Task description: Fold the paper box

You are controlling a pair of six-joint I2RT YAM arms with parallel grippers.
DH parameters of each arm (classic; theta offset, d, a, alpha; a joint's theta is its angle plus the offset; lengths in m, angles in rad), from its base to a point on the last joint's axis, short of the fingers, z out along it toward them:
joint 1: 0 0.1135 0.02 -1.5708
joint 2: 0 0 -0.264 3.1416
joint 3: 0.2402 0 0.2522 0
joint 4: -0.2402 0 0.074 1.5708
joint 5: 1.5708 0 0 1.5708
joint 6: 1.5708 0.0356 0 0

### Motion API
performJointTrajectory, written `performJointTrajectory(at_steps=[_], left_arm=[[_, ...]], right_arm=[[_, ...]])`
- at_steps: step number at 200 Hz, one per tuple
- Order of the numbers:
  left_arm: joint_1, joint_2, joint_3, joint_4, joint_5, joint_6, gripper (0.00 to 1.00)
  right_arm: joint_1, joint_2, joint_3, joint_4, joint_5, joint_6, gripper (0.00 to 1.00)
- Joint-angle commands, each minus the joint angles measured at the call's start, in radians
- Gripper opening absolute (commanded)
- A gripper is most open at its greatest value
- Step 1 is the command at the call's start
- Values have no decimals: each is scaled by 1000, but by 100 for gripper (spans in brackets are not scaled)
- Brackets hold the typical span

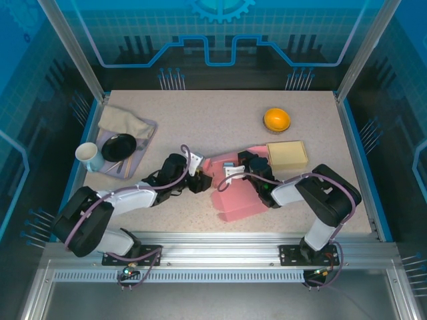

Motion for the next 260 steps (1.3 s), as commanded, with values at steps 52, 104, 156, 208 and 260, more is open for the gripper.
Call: performJointTrajectory(at_steps=[52, 104, 156, 208, 260], left_arm=[[51, -145, 9, -80, -324, -35, 60], [195, -168, 19, -116, -416, -133, 61], [240, -164, 6, -110, -376, -153, 60], [233, -64, 30, -33, -278, -111, 61], [253, 55, 208, -108, -306, -64, 61]], right_arm=[[12, 25, 196, 171, 37, 76, 0], [-4, 226, 371, 108, 11, 57, 0], [-23, 327, 370, -42, -10, 44, 0], [-41, 334, 371, -98, -18, 64, 0], [-92, 271, 370, -226, -120, 61, 0]])
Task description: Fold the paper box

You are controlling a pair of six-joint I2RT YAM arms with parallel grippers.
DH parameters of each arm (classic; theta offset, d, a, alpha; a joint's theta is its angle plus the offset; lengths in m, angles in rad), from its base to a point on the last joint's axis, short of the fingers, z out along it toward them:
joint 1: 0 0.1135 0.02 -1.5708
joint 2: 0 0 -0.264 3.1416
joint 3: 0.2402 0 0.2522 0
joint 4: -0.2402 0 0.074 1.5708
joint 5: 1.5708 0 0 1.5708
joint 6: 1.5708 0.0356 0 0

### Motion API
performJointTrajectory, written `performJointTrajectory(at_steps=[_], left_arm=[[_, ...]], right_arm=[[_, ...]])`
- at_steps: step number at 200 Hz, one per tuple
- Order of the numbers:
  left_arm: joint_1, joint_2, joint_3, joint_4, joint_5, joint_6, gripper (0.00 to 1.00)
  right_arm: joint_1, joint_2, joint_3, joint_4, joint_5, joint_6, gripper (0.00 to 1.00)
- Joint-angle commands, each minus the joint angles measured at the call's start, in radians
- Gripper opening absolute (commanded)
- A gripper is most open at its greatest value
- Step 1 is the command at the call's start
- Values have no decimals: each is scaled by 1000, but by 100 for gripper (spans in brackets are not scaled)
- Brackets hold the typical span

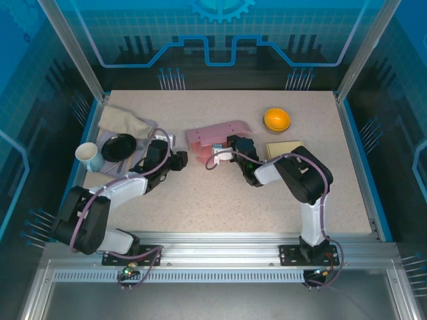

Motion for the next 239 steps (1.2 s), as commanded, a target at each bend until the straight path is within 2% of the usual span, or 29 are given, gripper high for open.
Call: performJointTrajectory(at_steps=[1, 22, 59, 93, 118, 128, 156, 195, 239], left_arm=[[12, 29, 106, -26, 10, 40, 61], [12, 28, 161, -70, 50, 42, 61], [12, -34, 162, -97, 48, 42, 61], [12, -102, 146, -112, 102, 61, 61], [10, -157, 85, -64, 184, 50, 62], [8, -170, 59, -47, 204, 40, 63], [-28, -174, 5, -17, 190, 2, 67], [-107, -127, 56, -22, 160, 42, 68], [-114, -19, 142, -37, 181, 118, 70]], right_arm=[[-31, -38, -4, -157, -67, 27, 0], [-50, -135, 56, -360, -114, 47, 0], [-86, -293, 158, -724, -143, 137, 0], [-106, -362, 293, -1092, -202, 183, 0], [-143, -324, 504, -1444, -248, 315, 0], [-158, -289, 599, -1553, -230, 417, 0], [-182, -194, 816, -1826, -232, 625, 0], [-183, -83, 1027, -2110, -358, 779, 0], [-213, 13, 1204, -2328, -533, 905, 0]])
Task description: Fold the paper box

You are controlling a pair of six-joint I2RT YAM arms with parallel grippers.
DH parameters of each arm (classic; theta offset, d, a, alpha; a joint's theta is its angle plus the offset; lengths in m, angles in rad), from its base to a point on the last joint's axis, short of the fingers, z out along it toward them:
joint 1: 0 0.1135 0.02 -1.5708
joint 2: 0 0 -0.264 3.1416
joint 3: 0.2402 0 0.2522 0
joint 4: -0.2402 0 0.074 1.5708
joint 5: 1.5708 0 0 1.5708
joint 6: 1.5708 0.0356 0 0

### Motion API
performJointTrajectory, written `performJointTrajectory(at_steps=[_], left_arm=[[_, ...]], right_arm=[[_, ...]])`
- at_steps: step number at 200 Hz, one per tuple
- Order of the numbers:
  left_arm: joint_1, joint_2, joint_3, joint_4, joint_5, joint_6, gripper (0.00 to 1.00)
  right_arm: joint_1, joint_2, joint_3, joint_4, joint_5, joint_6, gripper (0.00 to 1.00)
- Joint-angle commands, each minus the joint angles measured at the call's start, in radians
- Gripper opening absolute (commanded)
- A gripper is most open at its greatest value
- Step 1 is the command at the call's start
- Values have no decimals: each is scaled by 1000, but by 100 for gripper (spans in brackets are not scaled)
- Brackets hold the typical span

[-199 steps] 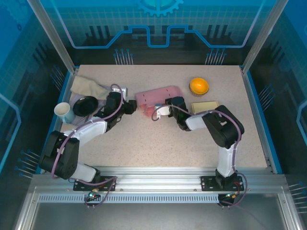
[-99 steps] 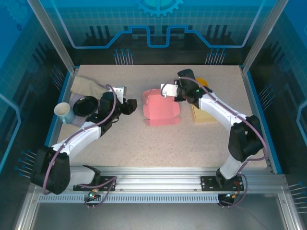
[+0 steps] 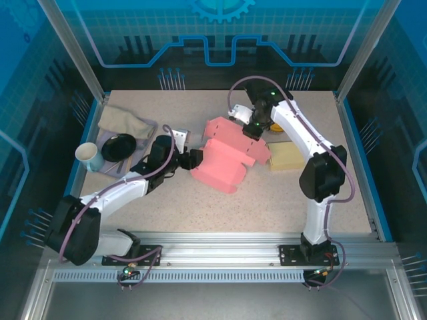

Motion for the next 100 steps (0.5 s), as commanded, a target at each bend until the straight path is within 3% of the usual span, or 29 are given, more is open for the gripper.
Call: performJointTrajectory(at_steps=[1, 48, 100], left_arm=[[-1, 60, 64, 9, 24, 69, 70], [0, 115, 80, 18, 145, 119, 71], [14, 166, 97, 14, 198, 166, 69]], right_arm=[[-31, 39, 99, -224, -170, 121, 0], [-71, 42, 89, -270, -338, 93, 0], [-79, 59, 100, -295, -481, 48, 0]])
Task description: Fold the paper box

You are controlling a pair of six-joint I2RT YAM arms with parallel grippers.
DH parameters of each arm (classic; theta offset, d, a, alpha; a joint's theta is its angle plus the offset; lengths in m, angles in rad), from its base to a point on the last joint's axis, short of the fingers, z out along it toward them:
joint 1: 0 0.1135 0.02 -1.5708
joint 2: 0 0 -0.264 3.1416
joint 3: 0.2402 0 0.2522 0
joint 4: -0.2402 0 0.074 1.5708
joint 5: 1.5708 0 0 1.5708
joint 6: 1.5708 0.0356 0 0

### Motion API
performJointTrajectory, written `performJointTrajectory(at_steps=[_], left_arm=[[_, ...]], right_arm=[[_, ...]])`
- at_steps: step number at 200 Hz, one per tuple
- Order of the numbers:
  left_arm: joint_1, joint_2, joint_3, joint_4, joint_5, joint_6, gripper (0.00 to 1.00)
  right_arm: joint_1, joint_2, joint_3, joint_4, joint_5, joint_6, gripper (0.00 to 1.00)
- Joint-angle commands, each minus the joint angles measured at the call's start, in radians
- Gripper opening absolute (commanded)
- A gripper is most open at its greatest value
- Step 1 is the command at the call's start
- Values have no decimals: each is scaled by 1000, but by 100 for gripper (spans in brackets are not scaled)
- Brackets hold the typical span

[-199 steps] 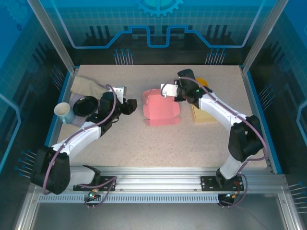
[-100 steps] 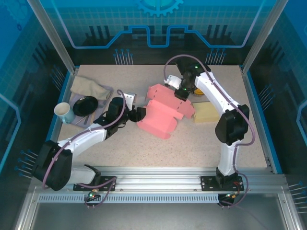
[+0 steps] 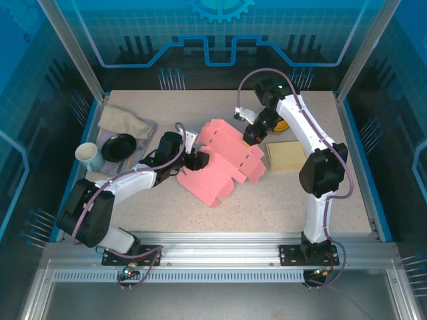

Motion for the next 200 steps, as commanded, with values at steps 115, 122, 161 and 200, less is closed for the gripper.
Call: performJointTrajectory(at_steps=[115, 122, 161, 200], left_arm=[[33, -66, 21, -53, 88, 57, 17], [34, -74, 22, -54, 93, 50, 17], [34, -102, 47, -104, 152, 43, 9], [27, -94, 65, -134, 301, -7, 14]], right_arm=[[-80, -20, 12, -4, 3, 8, 0], [-81, -29, 2, 7, 30, 8, 0], [-55, -75, -66, 60, 210, -22, 0], [-6, -78, -55, 106, 297, -82, 0]])
